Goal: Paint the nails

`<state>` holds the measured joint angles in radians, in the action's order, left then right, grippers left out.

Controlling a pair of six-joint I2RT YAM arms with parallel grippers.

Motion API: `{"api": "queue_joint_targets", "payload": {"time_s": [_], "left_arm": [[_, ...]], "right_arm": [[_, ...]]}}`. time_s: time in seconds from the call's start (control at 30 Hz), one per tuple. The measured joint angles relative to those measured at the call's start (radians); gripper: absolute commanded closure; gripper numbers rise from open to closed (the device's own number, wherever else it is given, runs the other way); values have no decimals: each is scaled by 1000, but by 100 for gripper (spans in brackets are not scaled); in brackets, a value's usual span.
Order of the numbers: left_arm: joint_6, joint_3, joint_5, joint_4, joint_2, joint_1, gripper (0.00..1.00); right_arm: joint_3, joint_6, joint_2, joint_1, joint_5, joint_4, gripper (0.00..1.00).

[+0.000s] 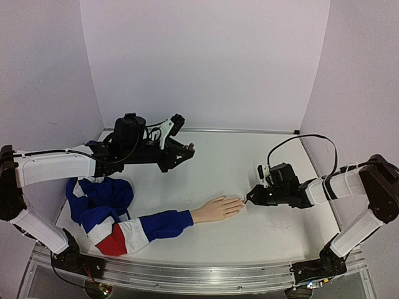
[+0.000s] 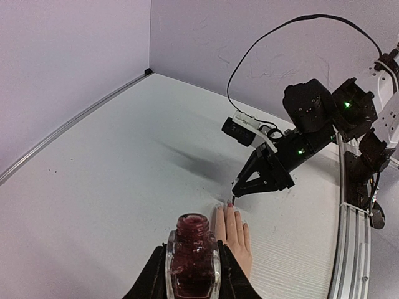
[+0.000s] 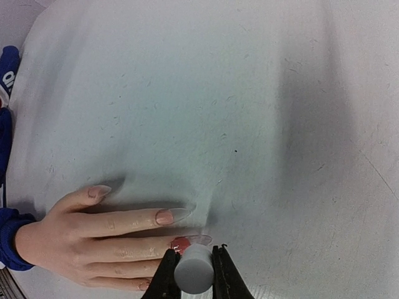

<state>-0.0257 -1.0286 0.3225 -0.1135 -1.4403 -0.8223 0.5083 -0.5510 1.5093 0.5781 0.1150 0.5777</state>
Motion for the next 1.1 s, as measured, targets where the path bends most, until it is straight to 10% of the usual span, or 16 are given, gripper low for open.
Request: {"api": "queue_joint_targets", "payload": {"time_s": [1.1], "left_arm": [[0,0,0,0,0,0,100]], "right_arm": [[0,-3,-3,0,12,50,100]]}}
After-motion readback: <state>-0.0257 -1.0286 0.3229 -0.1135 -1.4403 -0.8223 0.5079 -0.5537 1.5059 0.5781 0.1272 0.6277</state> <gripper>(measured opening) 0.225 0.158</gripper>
